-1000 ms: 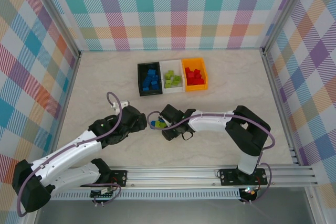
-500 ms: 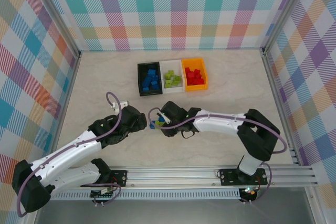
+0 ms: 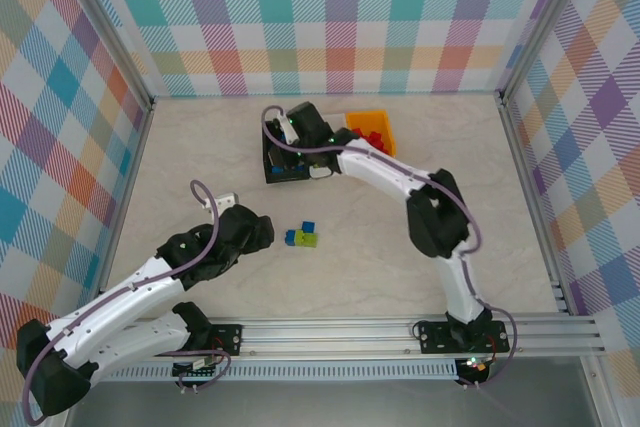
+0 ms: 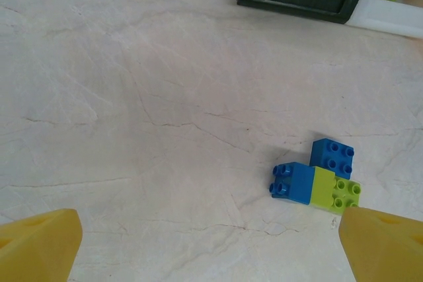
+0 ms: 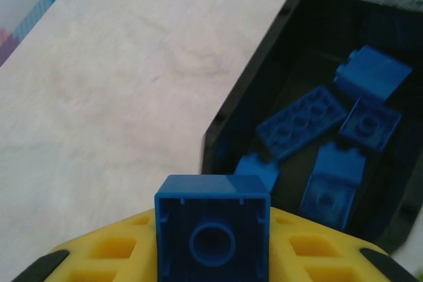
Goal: Sort the legos into containers by color
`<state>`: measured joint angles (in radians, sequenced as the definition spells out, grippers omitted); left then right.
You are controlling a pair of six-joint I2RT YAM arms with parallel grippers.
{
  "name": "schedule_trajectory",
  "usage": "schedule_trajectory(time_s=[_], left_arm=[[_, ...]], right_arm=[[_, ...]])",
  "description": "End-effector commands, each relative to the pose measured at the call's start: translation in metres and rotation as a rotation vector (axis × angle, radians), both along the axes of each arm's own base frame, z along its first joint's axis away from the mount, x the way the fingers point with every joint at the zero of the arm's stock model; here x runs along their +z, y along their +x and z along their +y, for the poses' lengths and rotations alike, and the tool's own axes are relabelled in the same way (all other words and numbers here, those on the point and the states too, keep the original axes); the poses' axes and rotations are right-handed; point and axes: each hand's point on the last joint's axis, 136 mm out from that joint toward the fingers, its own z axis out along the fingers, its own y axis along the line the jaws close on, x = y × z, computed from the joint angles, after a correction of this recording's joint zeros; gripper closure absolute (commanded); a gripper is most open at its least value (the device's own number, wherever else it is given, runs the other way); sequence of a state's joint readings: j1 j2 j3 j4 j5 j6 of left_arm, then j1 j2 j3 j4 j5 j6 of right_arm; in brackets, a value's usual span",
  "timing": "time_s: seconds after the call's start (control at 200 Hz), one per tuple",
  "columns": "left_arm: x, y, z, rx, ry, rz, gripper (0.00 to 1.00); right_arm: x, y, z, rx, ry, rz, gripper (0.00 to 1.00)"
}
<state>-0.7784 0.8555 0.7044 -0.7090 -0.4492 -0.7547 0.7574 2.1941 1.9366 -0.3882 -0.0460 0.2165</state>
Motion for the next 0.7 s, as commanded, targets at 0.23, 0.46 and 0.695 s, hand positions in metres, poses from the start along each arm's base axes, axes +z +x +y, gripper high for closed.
schedule_trajectory(time_s=[0.23,0.46,0.695], left_arm=[[-0.009,-0.010,0.009,0.009,0.017,0.036,0.00],[-0.003,-0.009,0.009,0.012,0.005,0.018,0.00],[0.001,-0.008,0.010,0.012,-0.005,-0.007,0.00]], right_arm=[[-0.015,0.050,0.006,-0.048,0.005,0.077,0.39],[0.015,0.010,-0.006,0.009,-0.012,0.001,0.41],[-0.034,-0.089,-0.049,0.058,-0.206,0.032,0.41]])
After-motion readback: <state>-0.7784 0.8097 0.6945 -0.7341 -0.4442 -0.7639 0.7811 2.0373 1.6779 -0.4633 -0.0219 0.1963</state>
